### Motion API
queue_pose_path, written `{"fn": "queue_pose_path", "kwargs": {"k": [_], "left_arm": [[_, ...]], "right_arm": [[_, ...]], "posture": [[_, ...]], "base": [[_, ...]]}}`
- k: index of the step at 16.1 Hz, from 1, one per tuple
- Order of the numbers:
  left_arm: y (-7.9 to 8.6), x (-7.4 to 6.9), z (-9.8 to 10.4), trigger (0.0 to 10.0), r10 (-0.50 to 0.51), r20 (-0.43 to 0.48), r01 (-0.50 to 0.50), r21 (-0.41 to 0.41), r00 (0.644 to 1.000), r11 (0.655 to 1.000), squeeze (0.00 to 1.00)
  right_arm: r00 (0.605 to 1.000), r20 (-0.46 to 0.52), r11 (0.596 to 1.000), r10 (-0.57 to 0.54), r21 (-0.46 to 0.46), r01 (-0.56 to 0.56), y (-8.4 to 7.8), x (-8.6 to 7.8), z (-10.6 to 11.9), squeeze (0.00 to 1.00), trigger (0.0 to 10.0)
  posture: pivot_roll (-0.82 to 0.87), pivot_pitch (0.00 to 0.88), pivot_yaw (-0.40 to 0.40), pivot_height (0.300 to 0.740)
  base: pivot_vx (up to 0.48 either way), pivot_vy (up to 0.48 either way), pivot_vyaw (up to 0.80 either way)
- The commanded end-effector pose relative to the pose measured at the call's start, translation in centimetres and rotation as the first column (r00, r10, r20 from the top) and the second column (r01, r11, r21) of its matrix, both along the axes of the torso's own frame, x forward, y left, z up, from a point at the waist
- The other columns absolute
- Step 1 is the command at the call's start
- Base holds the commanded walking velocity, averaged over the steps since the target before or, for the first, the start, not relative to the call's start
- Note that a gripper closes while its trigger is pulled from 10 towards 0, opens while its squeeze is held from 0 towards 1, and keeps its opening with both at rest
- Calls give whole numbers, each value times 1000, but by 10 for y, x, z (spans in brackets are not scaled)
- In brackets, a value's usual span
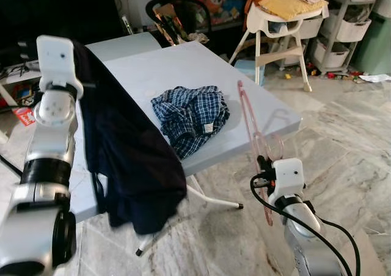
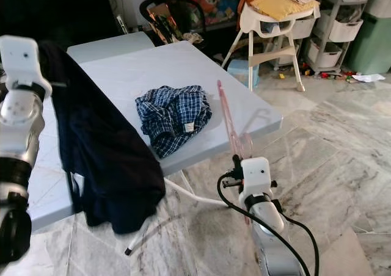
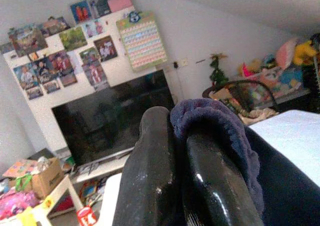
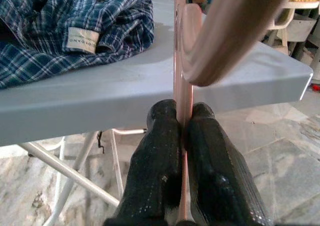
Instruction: Hang hanger
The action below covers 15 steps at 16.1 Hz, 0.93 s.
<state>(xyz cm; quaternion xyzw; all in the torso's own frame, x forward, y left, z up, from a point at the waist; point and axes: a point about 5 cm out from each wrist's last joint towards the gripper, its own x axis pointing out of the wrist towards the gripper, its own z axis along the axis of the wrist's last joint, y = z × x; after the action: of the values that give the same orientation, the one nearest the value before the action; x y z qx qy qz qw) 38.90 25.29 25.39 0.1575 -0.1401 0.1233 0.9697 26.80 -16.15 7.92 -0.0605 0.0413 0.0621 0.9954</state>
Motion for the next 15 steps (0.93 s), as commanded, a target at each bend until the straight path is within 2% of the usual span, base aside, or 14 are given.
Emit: {"fn": "queue_pose_path", "kwargs": {"k": [1,2,3,4,5,6,8,9,10,11,12,13,14,15], "left_arm": [[11,3,32,10000,57,80,-61,46,995,997,0],[13,5,44,10000,79,107,-86,62,991,994,0],[18,4,75,10000,165,192,-186,96,967,978,0],[19,3,96,10000,193,249,-225,105,949,969,0],[16,-2,126,10000,230,341,-286,124,912,950,0],[14,-5,142,10000,232,389,-303,131,891,944,0],[9,-9,158,10000,215,455,-307,139,864,941,0],[5,-2,148,10000,124,380,-179,112,917,977,0],[5,2,133,10000,132,349,-181,111,928,977,0],[6,12,84,10000,124,213,-128,3,969,992,0],[6,15,60,10000,119,137,-112,-56,983,992,0],[6,15,30,10000,130,67,-122,-103,989,987,0],[1,11,-27,10000,113,-78,-123,-147,991,981,0],[-2,3,-66,10000,88,-166,-121,-201,982,972,0]], "right_arm": [[1000,20,1000,-1,0,1,2,0,5,0,10000],[1000,20,1000,-1,-1,1,2,-1,5,0,10000],[1000,21,1000,-3,-4,3,1,-2,5,0,10000],[1000,23,1000,-4,-5,4,0,-2,6,0,10000],[1000,25,1000,-5,-7,6,0,-2,6,0,10000],[1000,27,1000,-10,-8,10,-1,-3,7,0,10000],[1000,27,1000,-14,-7,14,-1,-4,7,0,10000],[1000,25,1000,-15,-6,15,0,-5,6,0,10000],[1000,23,1000,-15,-4,15,1,-6,5,0,10000],[1000,19,1000,-15,-3,15,1,-7,5,0,10000],[1000,18,1000,-16,-4,16,1,-8,4,0,10000],[1000,14,1000,-17,-4,17,1,-8,4,0,10000],[1000,9,1000,-17,-5,17,0,-8,4,0,10000],[1000,6,1000,-11,-8,11,0,-8,4,0,10000]], "posture": [[-139,0,103,740],[-141,0,102,740],[-147,0,103,740],[-149,0,104,740],[-154,0,106,740],[-154,0,108,740],[-157,3,111,740],[-157,5,113,740],[-161,8,116,740],[-163,11,116,740],[-165,14,115,740],[-167,14,112,740],[-165,15,106,740],[-164,16,103,740]], "base": [[0,0,0],[0,0,0],[0,0,0],[0,0,0],[0,0,0],[0,0,0],[0,0,0],[0,0,0],[0,0,0],[0,0,0],[0,0,0],[0,0,0],[0,0,0],[0,0,0]]}}
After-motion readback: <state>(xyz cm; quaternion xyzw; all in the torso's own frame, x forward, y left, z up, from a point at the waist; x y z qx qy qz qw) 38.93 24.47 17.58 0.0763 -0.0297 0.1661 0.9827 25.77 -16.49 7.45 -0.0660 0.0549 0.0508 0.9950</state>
